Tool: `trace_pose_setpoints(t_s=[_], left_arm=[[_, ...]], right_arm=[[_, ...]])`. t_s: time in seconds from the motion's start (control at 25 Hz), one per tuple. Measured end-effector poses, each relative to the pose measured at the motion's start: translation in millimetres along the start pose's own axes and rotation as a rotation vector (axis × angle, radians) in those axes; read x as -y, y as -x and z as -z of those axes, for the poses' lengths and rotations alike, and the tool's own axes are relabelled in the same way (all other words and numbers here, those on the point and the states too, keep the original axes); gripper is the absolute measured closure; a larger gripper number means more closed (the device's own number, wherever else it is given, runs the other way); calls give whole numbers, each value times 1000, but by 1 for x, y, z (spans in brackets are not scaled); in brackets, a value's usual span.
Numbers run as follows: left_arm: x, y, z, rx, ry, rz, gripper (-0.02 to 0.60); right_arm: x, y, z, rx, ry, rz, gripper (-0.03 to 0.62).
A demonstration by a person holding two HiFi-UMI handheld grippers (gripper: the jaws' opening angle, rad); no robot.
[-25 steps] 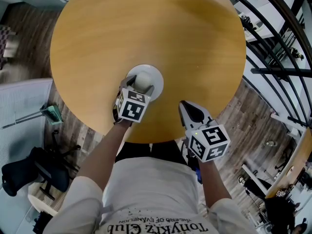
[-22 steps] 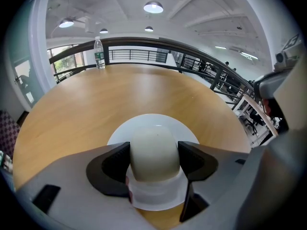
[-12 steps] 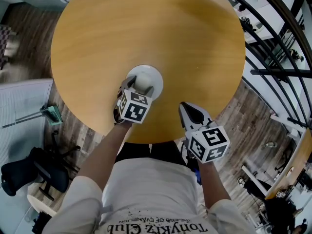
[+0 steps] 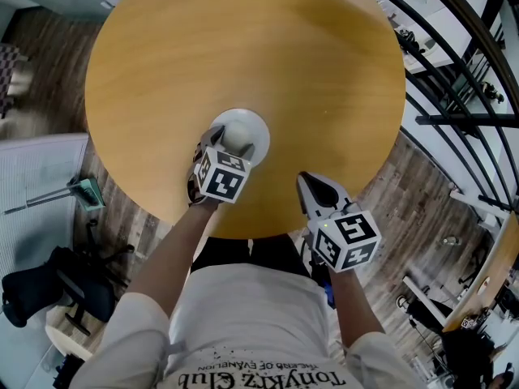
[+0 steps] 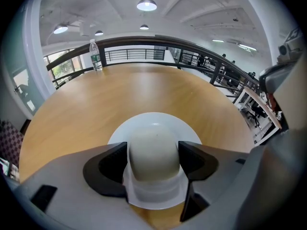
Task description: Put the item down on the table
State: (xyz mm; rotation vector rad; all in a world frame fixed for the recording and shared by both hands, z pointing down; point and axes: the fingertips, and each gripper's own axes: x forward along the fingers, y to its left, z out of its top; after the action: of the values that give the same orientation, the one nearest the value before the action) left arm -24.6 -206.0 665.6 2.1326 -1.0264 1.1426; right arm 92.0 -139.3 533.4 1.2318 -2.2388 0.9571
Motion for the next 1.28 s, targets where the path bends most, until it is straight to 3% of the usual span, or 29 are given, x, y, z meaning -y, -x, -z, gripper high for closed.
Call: trace_pose_setpoints(t_s=[0.76, 1.08, 1.28], left_arm=[[-2, 55, 4, 73, 75, -2, 239], [23, 106, 1, 151, 55, 16, 241], [30, 144, -5, 213, 30, 25, 286]], right_arm=[[-25, 12, -4, 30, 51, -30, 568], [-42, 35, -8, 56, 91, -44, 568], [-57, 47, -13, 94, 121, -58, 568]])
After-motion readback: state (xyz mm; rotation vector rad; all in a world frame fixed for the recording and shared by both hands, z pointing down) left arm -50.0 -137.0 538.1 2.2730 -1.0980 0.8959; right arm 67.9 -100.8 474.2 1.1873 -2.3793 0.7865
